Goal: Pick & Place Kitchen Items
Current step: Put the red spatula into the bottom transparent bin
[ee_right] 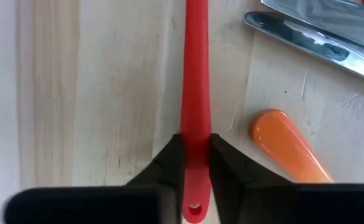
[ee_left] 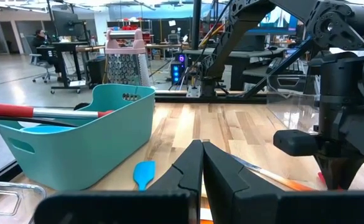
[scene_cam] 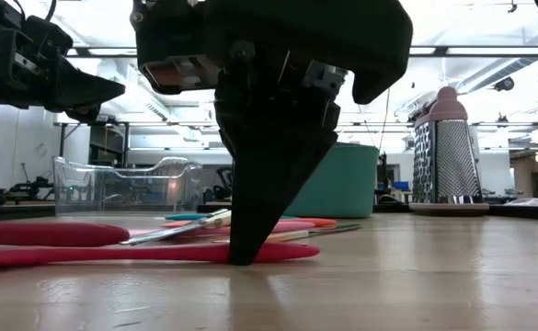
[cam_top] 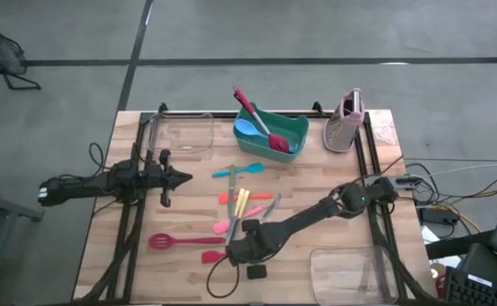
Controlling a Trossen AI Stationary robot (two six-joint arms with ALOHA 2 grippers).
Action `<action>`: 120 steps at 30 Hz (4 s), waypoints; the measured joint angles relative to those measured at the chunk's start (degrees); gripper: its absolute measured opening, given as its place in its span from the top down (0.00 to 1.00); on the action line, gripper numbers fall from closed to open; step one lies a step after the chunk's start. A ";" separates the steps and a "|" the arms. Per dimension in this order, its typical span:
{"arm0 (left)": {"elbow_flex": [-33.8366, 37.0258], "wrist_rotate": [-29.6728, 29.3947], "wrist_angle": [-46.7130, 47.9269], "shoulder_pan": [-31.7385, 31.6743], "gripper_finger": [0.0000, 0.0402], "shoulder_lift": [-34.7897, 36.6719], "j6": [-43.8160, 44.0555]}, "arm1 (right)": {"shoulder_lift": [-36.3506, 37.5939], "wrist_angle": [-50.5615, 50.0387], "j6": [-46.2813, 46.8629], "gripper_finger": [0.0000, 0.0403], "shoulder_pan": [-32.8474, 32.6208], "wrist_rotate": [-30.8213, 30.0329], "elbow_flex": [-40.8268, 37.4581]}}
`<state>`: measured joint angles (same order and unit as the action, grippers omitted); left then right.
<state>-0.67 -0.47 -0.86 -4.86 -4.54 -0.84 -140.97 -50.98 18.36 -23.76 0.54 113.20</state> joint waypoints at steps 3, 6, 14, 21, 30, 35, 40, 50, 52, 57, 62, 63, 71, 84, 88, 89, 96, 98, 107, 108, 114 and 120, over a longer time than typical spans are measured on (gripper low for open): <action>0.00 0.00 0.00 0.00 0.95 0.00 0.00 | 0.00 0.00 0.03 0.92 0.04 0.45 -0.06; 0.00 0.00 0.00 -0.01 0.95 0.00 -0.02 | 0.02 -0.02 0.72 0.92 0.04 0.58 -0.10; 0.00 0.00 0.00 0.01 0.95 0.00 0.00 | -0.04 -2.35 0.60 0.92 -0.35 0.56 2.67; 0.00 0.00 0.00 -0.01 0.95 0.00 0.00 | -0.30 -6.20 0.03 0.92 -0.42 -0.51 7.02; 0.00 -0.01 0.00 0.01 0.95 -0.02 0.00 | -0.37 -6.60 -0.11 0.92 -0.95 0.28 8.17; 0.00 0.00 0.00 -0.01 0.95 -0.02 0.00 | -0.28 -6.89 -0.17 0.92 -1.19 0.41 9.51; 0.00 0.00 0.00 -0.01 0.95 -0.02 0.00 | -0.11 -8.60 -0.14 1.00 -1.17 -0.39 11.17; 0.00 0.00 0.00 0.00 0.95 -0.02 0.00 | 0.00 -8.59 0.89 0.99 -1.25 0.48 11.85; 0.00 0.00 0.00 -0.01 0.95 -0.02 0.00 | 0.00 -7.61 2.40 0.98 -1.25 0.57 11.49; 0.00 0.00 0.00 0.01 0.95 -0.02 0.00 | 0.11 -3.61 3.11 0.92 -1.64 0.56 11.35; 0.00 0.00 0.00 0.01 0.95 -0.02 0.00 | 0.11 -1.21 4.80 0.74 -2.26 -1.28 10.05; 0.00 0.00 0.00 -0.01 0.95 -0.02 0.00 | 0.11 -0.90 5.15 0.70 -2.32 -1.95 9.58; 0.00 -0.02 0.02 -0.01 0.95 -0.02 0.00 | 0.30 -0.68 6.93 0.53 -2.15 -3.40 4.99; 0.00 0.00 0.01 0.01 0.95 -0.02 0.00 | 0.70 3.61 3.67 0.92 -2.04 -2.24 1.32; 0.00 -0.01 0.00 0.00 0.95 -0.02 0.00 | 0.33 3.20 1.79 0.92 -2.10 -2.41 3.52; 0.00 0.00 0.01 -0.01 0.95 -0.02 0.00 | 0.23 3.15 1.71 0.92 -2.10 -2.45 4.13; 0.00 0.00 0.00 0.00 0.95 -0.02 0.00 | -0.24 1.94 0.90 0.92 -2.15 -3.11 7.80; 0.00 -0.01 0.01 0.00 0.95 -0.02 0.00 | -0.24 0.78 0.89 0.97 -2.17 -3.32 8.52; 0.00 0.00 0.00 0.00 0.95 -0.02 0.00 | -0.03 -1.31 0.91 0.99 -2.15 -3.45 9.93; 0.00 -0.01 0.00 -0.01 0.95 -0.02 0.00 | -0.01 -1.26 0.91 0.99 -2.13 -3.07 9.86; 0.01 -0.02 0.00 0.00 0.95 -0.02 0.00 | -1.05 2.36 1.45 0.98 -2.06 0.33 8.27; 0.00 -0.02 0.00 0.01 0.95 -0.17 0.00 | -1.29 6.32 2.03 0.94 -2.21 -0.86 9.11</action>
<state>-0.67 -0.49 -0.86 -4.84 -4.71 -0.84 -142.26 -44.66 20.39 -25.97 -0.31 122.31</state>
